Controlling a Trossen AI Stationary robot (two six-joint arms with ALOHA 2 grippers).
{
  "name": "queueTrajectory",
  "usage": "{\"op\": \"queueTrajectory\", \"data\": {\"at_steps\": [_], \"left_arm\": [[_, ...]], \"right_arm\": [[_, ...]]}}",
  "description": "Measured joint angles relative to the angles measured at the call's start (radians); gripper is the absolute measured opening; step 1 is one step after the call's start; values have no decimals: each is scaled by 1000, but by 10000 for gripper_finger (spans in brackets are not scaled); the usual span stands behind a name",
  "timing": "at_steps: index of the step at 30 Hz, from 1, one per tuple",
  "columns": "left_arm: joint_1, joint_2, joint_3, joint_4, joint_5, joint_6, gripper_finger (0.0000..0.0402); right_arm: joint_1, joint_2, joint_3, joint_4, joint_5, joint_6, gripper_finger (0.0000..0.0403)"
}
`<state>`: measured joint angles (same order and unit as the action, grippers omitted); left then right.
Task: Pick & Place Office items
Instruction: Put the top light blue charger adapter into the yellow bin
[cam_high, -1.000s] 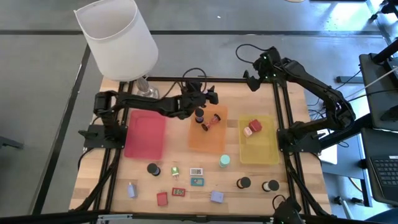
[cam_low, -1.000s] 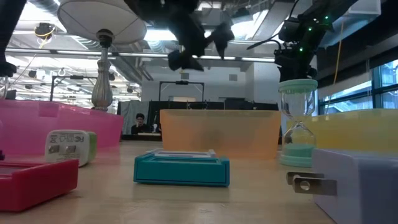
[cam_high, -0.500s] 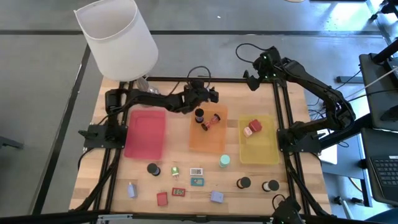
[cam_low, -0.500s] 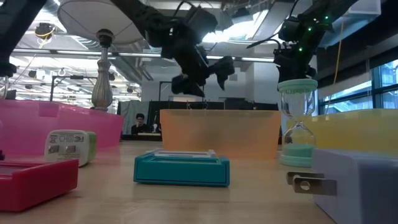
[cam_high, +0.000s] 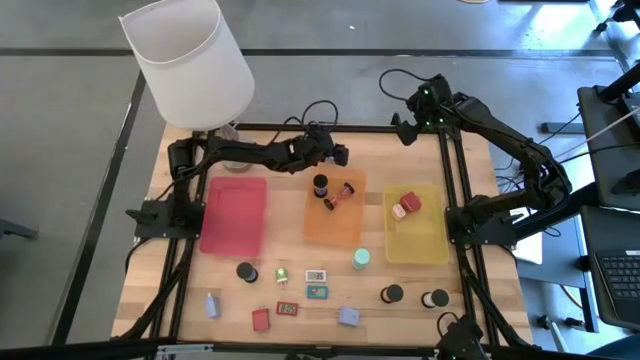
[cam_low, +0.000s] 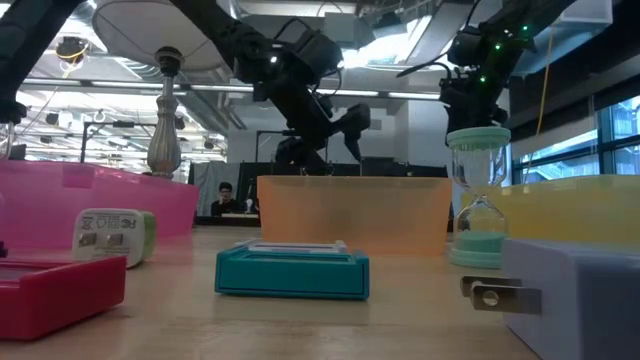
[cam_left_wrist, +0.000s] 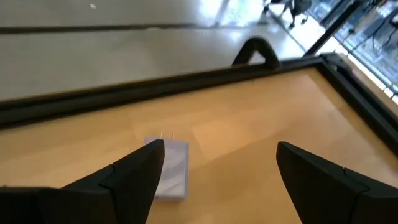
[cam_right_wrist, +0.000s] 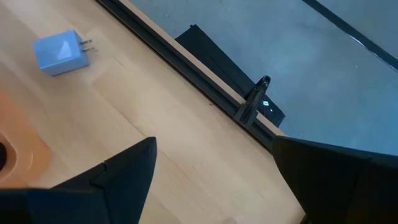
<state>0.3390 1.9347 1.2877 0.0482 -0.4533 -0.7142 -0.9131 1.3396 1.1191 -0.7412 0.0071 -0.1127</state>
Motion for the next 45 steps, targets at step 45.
{"op": "queueTrajectory", "data": {"at_steps": [45], "left_arm": [[5,202,0,152,-53,19,308]], "right_arm": [[0,1,0,120,-233,71,323]]}}
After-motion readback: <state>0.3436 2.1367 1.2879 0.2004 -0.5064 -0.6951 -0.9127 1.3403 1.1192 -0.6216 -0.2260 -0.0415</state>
